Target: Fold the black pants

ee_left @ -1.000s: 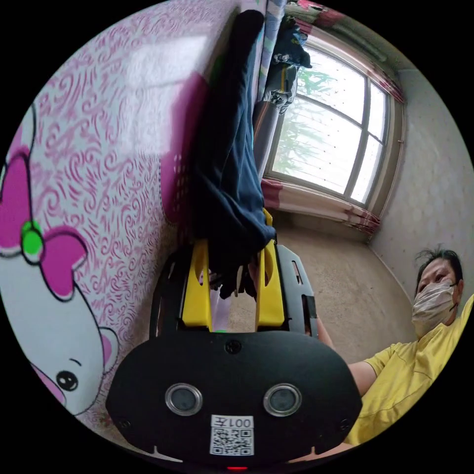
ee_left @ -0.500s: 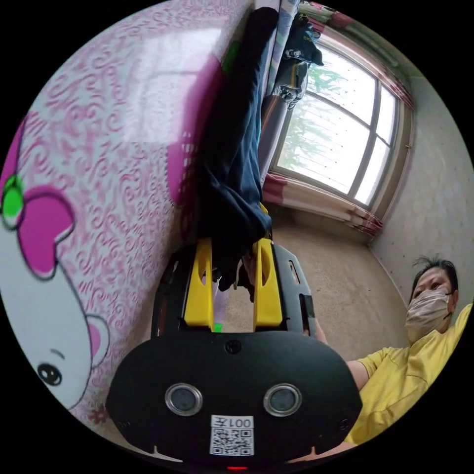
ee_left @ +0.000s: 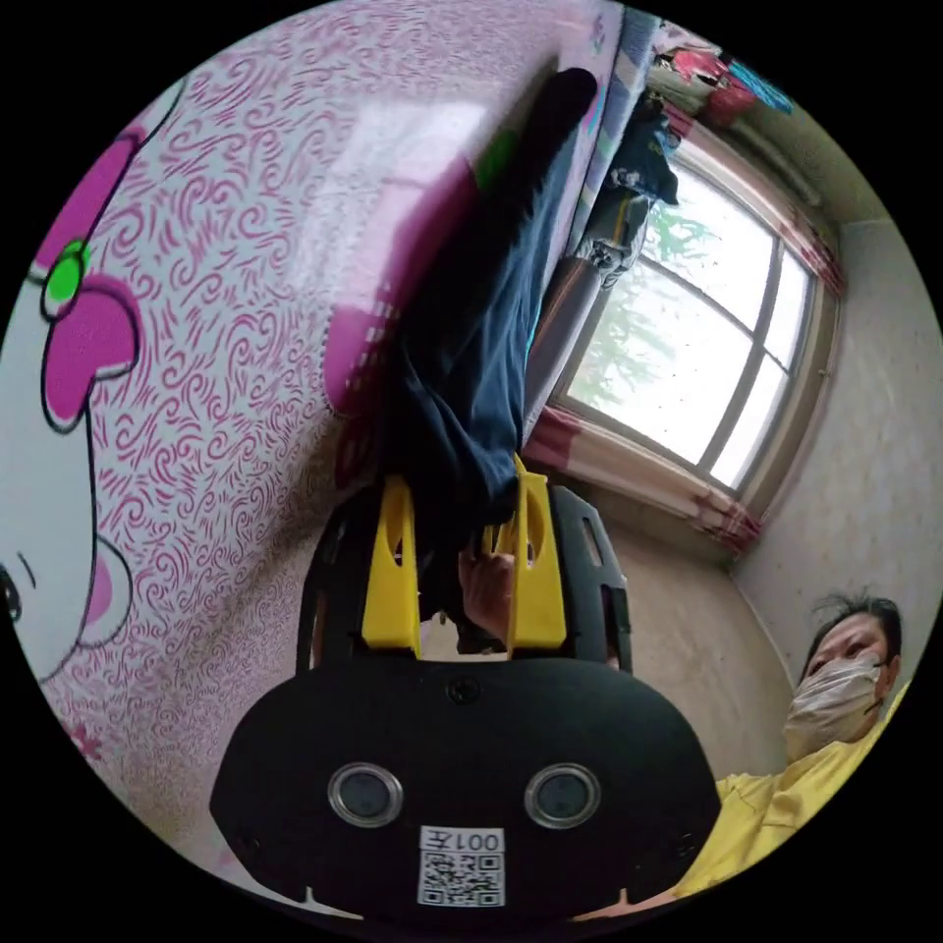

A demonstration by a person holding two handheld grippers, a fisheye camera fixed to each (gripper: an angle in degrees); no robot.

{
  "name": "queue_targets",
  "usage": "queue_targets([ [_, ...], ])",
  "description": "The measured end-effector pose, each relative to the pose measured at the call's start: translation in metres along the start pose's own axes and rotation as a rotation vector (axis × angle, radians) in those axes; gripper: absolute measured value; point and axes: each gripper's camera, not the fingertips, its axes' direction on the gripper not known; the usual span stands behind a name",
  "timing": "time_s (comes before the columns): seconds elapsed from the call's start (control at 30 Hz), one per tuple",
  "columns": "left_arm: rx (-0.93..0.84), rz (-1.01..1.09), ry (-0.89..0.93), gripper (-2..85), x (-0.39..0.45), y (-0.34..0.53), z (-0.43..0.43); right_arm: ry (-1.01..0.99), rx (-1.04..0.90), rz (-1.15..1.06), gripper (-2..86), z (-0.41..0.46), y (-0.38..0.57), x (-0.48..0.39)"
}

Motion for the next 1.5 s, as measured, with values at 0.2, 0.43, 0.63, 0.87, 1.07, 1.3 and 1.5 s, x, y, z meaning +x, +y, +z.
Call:
queue_targets([
  [0.2,-0.201,0.177,-0.135,2.8,0.029,0.005,0.014,0.023,0.016,-0.006,8.0,-0.003,0.019,0.015],
  [0.43,-0.415,0.215,-0.263,3.0,0.041,0.009,-0.005,-0.059,0.256,0.059,8.3,-0.038,0.139,0.075],
  [0.63,-0.574,0.261,-0.413,4.8,0.055,0.001,-0.018,0.1,0.219,0.002,9.8,-0.053,0.203,0.098],
  [0.87,-0.643,0.354,-0.492,7.7,0.059,-0.03,0.007,0.376,-0.042,-0.271,9.3,-0.064,0.19,0.041],
  [1.07,-0.774,0.387,-0.458,9.2,0.046,-0.05,0.071,0.437,-0.527,-0.376,12.2,0.055,0.111,0.021],
  [1.3,-0.809,0.317,-0.408,11.2,0.009,-0.073,0.11,0.368,-0.771,-0.297,13.7,0.159,0.098,0.043],
  [1.5,-0.822,0.322,-0.339,11.0,-0.015,-0.08,0.145,0.275,-0.915,-0.312,12.1,0.243,0.122,0.041],
])
